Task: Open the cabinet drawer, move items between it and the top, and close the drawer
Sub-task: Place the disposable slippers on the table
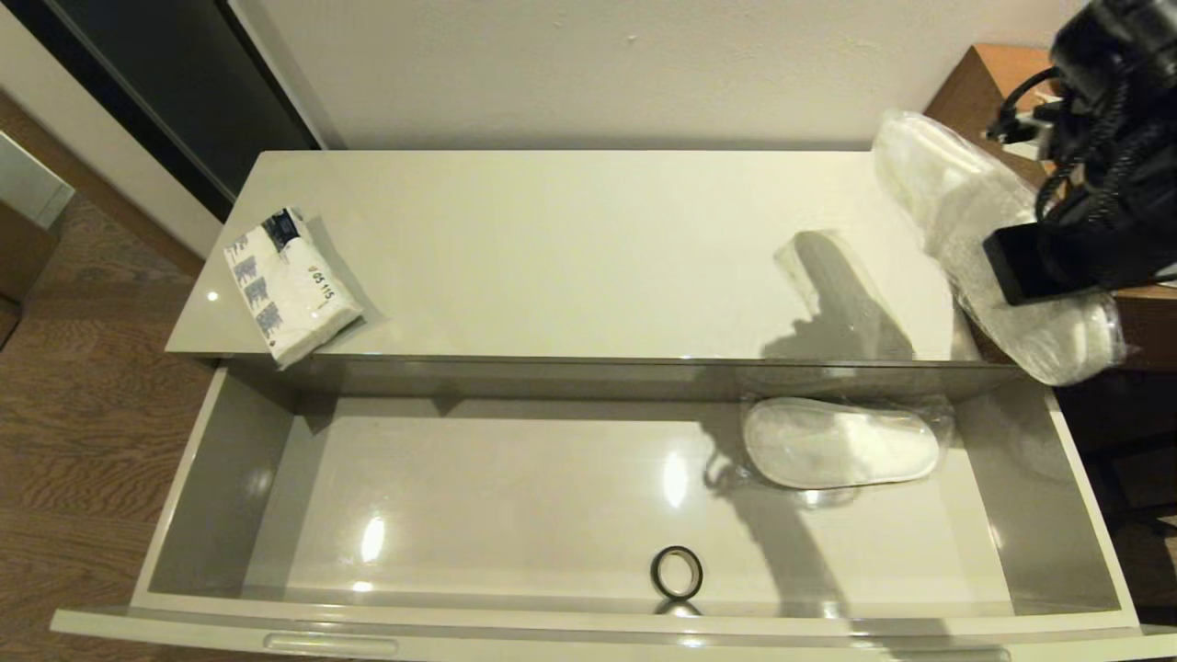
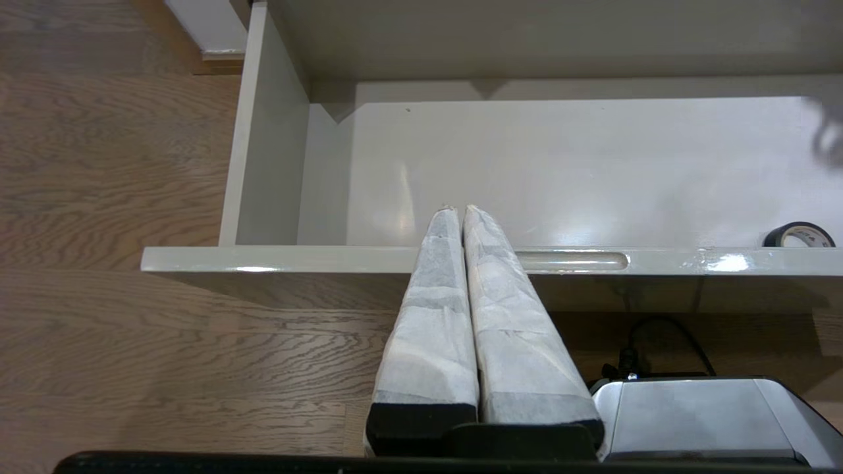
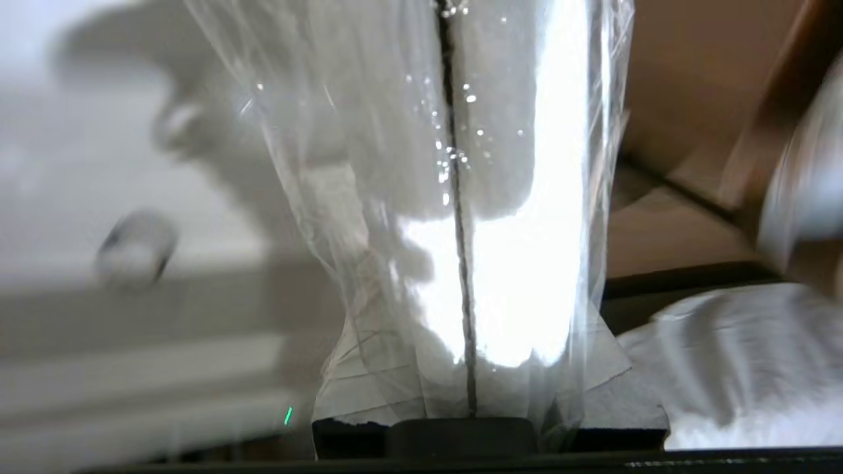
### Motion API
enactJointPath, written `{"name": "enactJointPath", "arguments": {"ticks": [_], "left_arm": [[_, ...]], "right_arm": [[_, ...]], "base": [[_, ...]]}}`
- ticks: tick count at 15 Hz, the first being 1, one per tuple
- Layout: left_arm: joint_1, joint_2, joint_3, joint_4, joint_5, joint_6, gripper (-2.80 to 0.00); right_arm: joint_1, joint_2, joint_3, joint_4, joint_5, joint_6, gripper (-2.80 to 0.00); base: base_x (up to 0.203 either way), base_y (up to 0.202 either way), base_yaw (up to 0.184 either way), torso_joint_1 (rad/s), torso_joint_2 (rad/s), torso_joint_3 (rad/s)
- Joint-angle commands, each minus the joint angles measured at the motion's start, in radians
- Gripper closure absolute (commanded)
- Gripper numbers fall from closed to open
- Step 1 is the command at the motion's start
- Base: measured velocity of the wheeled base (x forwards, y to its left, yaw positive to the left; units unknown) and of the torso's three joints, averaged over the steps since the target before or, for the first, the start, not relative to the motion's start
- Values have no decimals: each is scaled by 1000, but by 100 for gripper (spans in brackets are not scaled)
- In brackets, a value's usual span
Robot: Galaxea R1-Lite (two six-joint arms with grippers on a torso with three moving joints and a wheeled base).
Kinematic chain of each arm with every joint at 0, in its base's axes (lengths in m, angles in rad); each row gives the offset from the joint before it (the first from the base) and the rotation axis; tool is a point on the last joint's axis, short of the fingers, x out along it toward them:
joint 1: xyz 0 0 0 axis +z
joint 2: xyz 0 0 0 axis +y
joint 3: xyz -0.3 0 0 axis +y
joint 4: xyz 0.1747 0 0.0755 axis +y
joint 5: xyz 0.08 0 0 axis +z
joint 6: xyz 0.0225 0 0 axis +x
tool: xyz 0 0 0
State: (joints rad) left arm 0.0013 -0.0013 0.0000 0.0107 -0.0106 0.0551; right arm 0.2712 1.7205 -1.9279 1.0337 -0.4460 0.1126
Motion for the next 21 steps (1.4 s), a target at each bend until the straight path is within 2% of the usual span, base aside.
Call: {"name": "enactJointPath", "arguments": {"ticks": [1, 3, 5, 9, 10, 14, 16, 17, 20, 21], "left_arm": [[0, 1, 0, 0, 0, 0, 0], [0, 1, 0, 0, 0, 0, 0], [0, 1, 0, 0, 0, 0, 0], [0, 1, 0, 0, 0, 0, 0], [0, 1, 0, 0, 0, 0, 0], [0, 1, 0, 0, 0, 0, 0], [0, 1, 0, 0, 0, 0, 0], [0, 1, 0, 0, 0, 0, 0], [0, 1, 0, 0, 0, 0, 0], [0, 1, 0, 0, 0, 0, 0]], "right_arm": [[-95, 184, -18, -155, -29, -34, 0], [-130, 273, -20, -289, -37, -79, 0], [-152, 323, -21, -406, -43, -157, 0], [-152, 349, -22, -469, -49, -222, 0], [-152, 352, -21, -498, -59, -231, -280], [-150, 317, -20, -501, -88, -251, -280], [-145, 261, -20, -443, -78, -268, -280], [-139, 226, -20, -391, -62, -271, -280], [-118, 112, -20, -199, 55, -267, -280], [-105, 84, -19, -152, 66, -261, -280]], "base": [[0, 0, 0, 0, 0, 0], [0, 0, 0, 0, 0, 0], [0, 0, 0, 0, 0, 0], [0, 0, 0, 0, 0, 0], [0, 0, 0, 0, 0, 0], [0, 0, 0, 0, 0, 0], [0, 0, 0, 0, 0, 0], [0, 0, 0, 0, 0, 0], [0, 0, 0, 0, 0, 0], [0, 0, 0, 0, 0, 0]]}}
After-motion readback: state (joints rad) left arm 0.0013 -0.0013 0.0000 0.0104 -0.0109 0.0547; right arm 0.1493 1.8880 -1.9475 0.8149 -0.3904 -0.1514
